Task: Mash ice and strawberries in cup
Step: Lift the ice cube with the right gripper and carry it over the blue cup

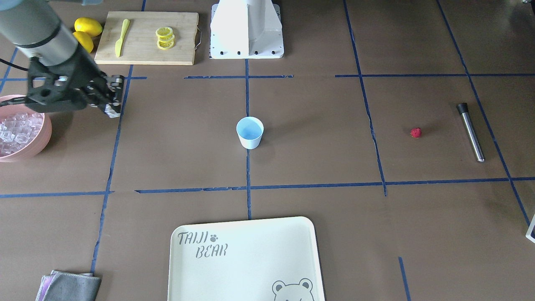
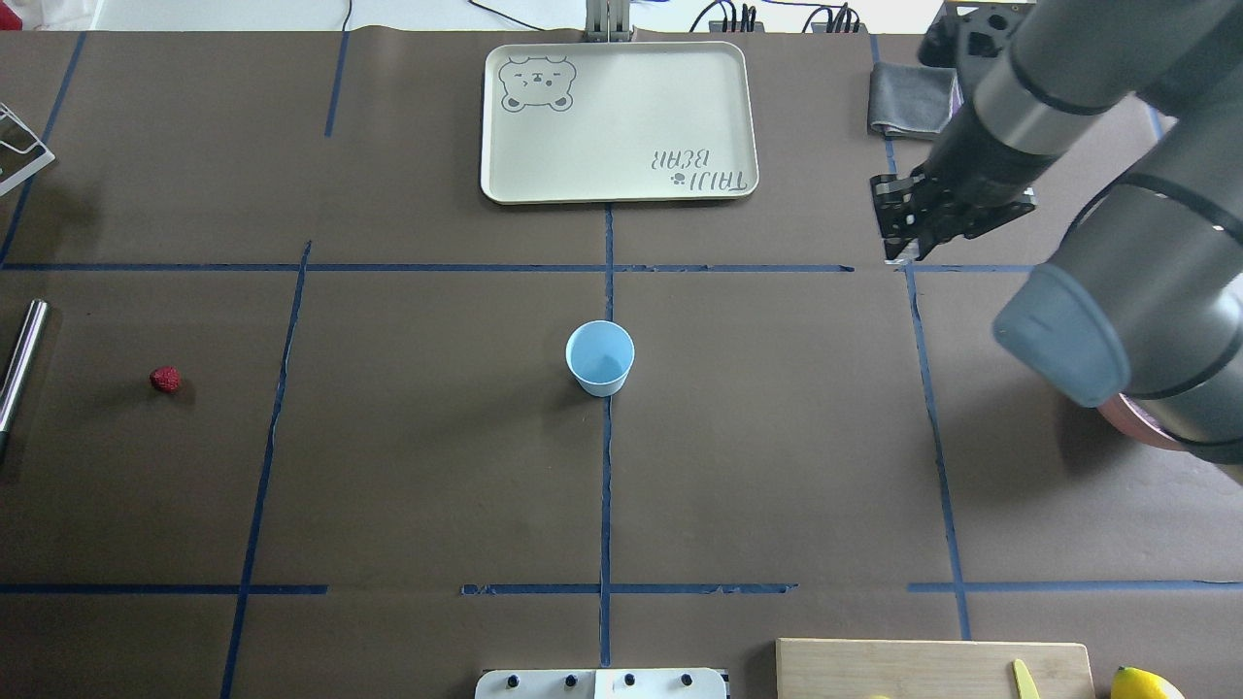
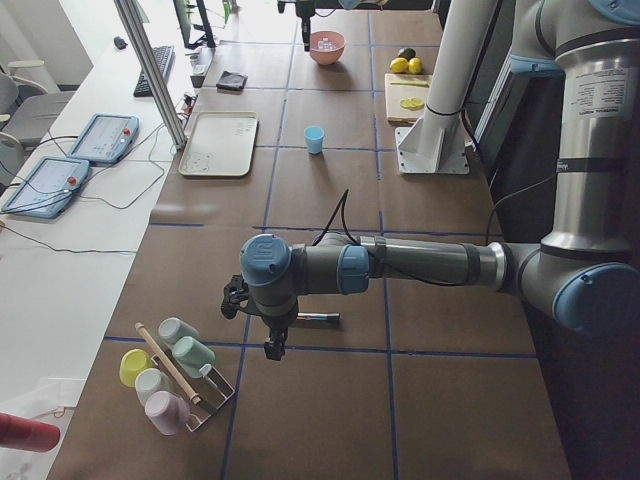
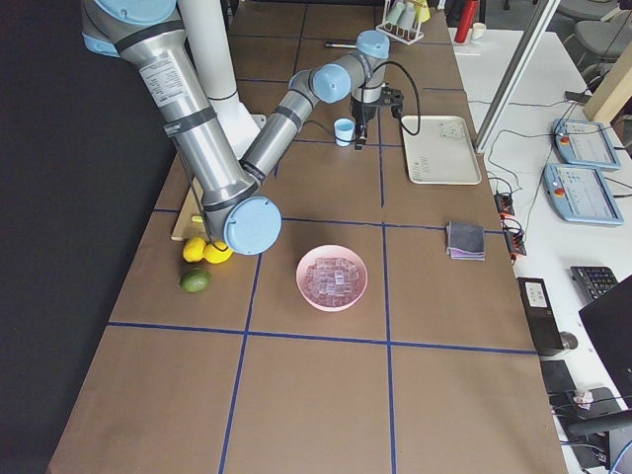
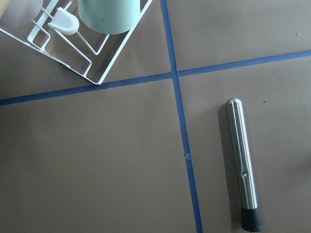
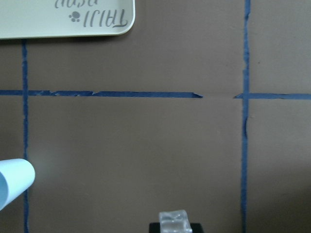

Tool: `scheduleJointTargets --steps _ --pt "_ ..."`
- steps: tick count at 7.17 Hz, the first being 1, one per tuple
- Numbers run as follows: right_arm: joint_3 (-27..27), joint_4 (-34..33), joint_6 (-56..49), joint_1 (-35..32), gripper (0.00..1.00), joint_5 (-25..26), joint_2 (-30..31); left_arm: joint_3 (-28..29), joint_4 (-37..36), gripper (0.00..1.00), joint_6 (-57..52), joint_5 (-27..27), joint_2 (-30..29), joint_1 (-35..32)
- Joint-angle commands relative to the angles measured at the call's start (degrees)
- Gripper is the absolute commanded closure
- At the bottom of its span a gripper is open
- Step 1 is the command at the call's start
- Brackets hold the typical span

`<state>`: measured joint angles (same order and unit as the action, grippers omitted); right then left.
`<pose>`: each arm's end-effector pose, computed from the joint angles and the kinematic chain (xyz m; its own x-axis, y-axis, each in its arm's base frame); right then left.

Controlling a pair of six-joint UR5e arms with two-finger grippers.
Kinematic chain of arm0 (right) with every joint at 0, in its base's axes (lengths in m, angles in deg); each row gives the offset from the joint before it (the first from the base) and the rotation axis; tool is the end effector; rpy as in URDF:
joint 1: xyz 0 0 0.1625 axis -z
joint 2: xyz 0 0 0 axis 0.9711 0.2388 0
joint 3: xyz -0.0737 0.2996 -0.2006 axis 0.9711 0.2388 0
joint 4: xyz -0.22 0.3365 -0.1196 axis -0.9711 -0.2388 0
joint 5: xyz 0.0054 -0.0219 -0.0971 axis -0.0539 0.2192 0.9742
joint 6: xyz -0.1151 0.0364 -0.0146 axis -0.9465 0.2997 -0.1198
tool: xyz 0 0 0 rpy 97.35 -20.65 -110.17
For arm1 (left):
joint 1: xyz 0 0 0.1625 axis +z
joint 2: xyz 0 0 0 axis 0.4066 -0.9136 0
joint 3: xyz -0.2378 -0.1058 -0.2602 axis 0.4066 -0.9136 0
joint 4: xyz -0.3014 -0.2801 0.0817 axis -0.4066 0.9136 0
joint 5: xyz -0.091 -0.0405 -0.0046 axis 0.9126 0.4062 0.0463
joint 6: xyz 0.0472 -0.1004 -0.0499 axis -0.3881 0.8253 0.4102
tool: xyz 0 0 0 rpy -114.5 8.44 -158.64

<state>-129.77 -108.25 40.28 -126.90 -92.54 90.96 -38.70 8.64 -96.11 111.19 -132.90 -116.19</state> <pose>-0.3013 -0.4698 0.1716 0.6857 0.0020 0.7279 0.0036 1.0000 -0.0062 -0.0650 -0.4775 0.5958 0.6919 0.1599 -0.7041 -0.1136 0.9871 0.1125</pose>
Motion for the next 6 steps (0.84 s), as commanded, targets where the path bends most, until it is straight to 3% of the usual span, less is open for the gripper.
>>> scheduleJointTargets --steps 1,3,4,6 --pt "8.98 -0.23 11.32 10.32 1.00 8.09 -12.33 -0.09 -0.03 0.00 0.07 0.00 0.02 0.00" --pt "24.43 7.81 18.64 15.54 1.00 11.48 -22.37 -0.09 0.06 0.00 0.07 0.00 -0.07 0.00" --pt "27.81 9.51 18.84 17.21 1.00 13.04 -23.11 -0.09 0.06 0.00 0.07 -0.09 -0.15 -0.09" --pt "29.33 9.61 18.84 18.63 0.99 14.12 -22.94 -0.09 0.06 0.00 0.07 -0.09 -0.33 0.00"
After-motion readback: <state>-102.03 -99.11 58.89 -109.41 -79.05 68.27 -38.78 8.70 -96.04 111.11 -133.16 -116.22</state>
